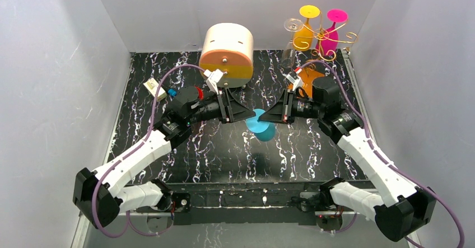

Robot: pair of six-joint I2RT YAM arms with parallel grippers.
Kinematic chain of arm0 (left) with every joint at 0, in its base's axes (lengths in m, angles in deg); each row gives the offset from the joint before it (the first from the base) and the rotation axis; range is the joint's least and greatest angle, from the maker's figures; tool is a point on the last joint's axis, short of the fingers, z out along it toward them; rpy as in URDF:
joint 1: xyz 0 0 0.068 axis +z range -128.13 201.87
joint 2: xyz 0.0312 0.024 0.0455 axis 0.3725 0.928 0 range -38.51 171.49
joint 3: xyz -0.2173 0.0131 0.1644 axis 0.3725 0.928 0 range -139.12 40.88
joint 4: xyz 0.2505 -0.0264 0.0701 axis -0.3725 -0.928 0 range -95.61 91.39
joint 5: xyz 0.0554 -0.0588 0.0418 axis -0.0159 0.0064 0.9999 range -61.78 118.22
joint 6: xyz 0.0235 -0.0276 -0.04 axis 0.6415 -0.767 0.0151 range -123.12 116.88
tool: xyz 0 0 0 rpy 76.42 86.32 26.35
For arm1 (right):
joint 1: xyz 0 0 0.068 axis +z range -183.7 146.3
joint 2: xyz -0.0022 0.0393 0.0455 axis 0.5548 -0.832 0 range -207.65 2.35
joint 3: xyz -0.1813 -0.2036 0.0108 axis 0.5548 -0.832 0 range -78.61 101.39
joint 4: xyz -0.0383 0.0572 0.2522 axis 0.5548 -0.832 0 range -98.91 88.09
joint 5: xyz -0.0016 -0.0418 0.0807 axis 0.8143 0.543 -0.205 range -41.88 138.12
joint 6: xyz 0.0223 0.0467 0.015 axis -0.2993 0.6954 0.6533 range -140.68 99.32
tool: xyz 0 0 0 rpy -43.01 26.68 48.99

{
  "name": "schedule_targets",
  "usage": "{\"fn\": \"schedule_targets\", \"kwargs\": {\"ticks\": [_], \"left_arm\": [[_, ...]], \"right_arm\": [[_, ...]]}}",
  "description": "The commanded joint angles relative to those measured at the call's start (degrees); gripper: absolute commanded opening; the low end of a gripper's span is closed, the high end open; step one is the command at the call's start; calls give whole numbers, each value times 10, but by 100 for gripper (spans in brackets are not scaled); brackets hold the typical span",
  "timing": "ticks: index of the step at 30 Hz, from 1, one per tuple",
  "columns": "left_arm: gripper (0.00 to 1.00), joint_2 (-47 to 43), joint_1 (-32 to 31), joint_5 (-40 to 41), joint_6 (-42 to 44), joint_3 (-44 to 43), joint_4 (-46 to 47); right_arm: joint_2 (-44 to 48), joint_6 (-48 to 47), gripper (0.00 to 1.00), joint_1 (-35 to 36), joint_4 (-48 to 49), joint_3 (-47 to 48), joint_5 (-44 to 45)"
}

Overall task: Take the wine glass off the wine glass rack
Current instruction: Place the wine glass at the center of the board.

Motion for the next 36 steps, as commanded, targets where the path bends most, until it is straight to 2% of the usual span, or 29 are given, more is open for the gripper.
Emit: {"fn": "schedule_targets", "kwargs": {"ticks": [1, 3, 7, 13, 18, 20, 27, 32, 36], "left_arm": [[50, 23, -2, -28, -14, -2, 47], [50, 29, -2, -29, -16, -5, 56], [41, 33, -2, -33, -11, -15, 47], [35, 26, -2, -26, -7, -12, 35], [38, 25, -2, -31, 12, -21, -5], [32, 21, -2, -34, 13, -21, -9], [0, 16, -2, -18, 1, -23, 11], [0, 11, -2, -14, 2, -22, 18], [0, -2, -2, -9, 17, -21, 17]], "right_arm": [[-6, 36, 1, 1, 110, -16, -16], [-12, 32, 1, 1, 110, -17, -12], [-10, 15, 1, 2, 107, -15, 6], [-3, 14, 1, 1, 116, -27, 5], [9, 30, 1, 1, 157, -43, 4], [15, 34, 1, 1, 172, -48, 3], [25, 29, 3, 1, 183, -56, -26], [43, 10, 38, 1, 154, -58, -26], [60, 8, 55, 1, 149, -72, -44]]}}
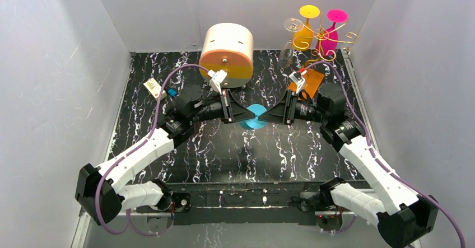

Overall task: Take the wine glass off the wine glass rack
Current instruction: Place the wine glass at the center of the board.

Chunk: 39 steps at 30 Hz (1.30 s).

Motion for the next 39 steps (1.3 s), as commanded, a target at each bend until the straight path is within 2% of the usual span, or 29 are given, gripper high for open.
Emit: {"fn": "schedule_targets", "kwargs": {"ticks": [1, 7, 20, 27, 34, 39], "left_arm": [[0, -31, 0, 9, 22, -16, 6], [0, -35, 0, 0, 26, -10, 43], [0, -38, 0, -5, 29, -11, 53], [0, -37, 0, -6, 17, -6, 72], [0, -35, 0, -8, -1, 2, 98], [0, -31, 0, -10, -1, -1, 97]], "right_arm": [[28, -9, 56, 2, 10, -16, -35], [25, 34, 50, 2, 65, -51, -108], [16, 126, 30, 2, 242, -80, -68], [16, 133, 29, 4, 258, -87, -62], [8, 158, 21, 7, 304, -107, -40], [13, 172, 26, 9, 339, -120, -10]]}}
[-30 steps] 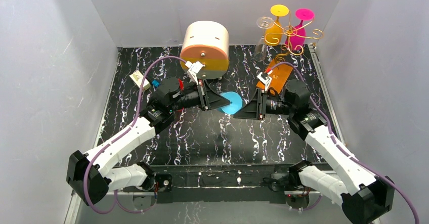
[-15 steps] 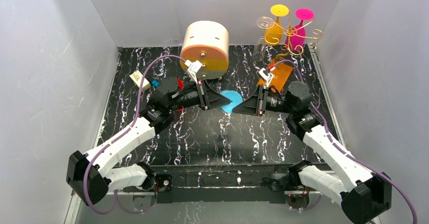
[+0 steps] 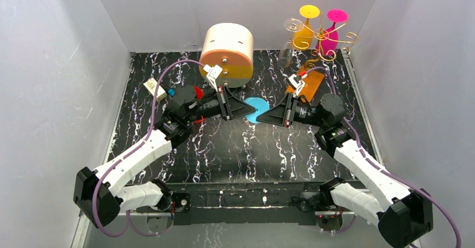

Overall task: Take the wine glass off the wine glass rack
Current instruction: Place the wine glass at the center of the board.

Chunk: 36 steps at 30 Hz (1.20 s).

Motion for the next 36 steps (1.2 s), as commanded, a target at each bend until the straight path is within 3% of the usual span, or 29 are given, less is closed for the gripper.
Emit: {"fn": "schedule_targets", "kwargs": {"ticks": [1, 11, 19, 24, 26, 32, 36], "left_arm": [[0, -13, 0, -12, -2, -2, 27], [0, -10, 0, -11, 5, -3, 20], [0, -11, 1, -8, 13, -8, 8], [0, -7, 0, -11, 15, -15, 5], [11, -5, 0, -9, 28, -25, -21], [63, -12, 0, 21, 108, -80, -163], [77, -20, 0, 44, 149, -108, -239]], "right_arm": [[7, 19, 26, 4, 79, -14, 31], [0, 29, 23, 5, 101, -18, 35], [-7, 23, 1, 7, 110, -19, 10], [-6, -2, 1, 11, 114, -14, -12], [-1, -28, 1, 11, 103, -13, -19], [18, -123, 1, 12, 38, -14, -36], [34, -188, 1, 12, 0, -16, -54]]}}
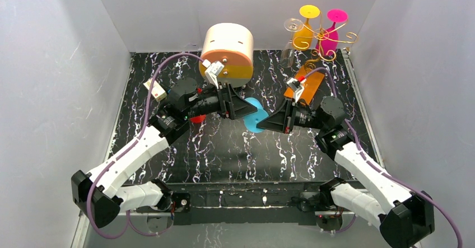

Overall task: Take the wine glass off the wine glass rack
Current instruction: Place the wine glass at the center of the board.

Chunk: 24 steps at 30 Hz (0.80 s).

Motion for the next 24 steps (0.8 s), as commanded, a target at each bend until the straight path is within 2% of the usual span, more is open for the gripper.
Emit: {"fn": "schedule_targets", "kwargs": {"ticks": [1, 8, 16, 20, 24], "left_arm": [[79, -22, 1, 28, 69, -46, -117], [90, -15, 1, 81, 118, -96, -216], [93, 1, 1, 130, 133, -133, -273], [98, 12, 3, 143, 150, -158, -308], [98, 35, 15, 145, 155, -184, -343]], "right_arm": [[31, -109, 1, 3, -38, 1, -30], [71, -313, 1, 3, -141, -8, -59], [102, -646, 1, 3, -265, -16, -94], [111, -745, 1, 4, -294, -24, -96], [116, -817, 1, 4, -305, -31, -99]]}}
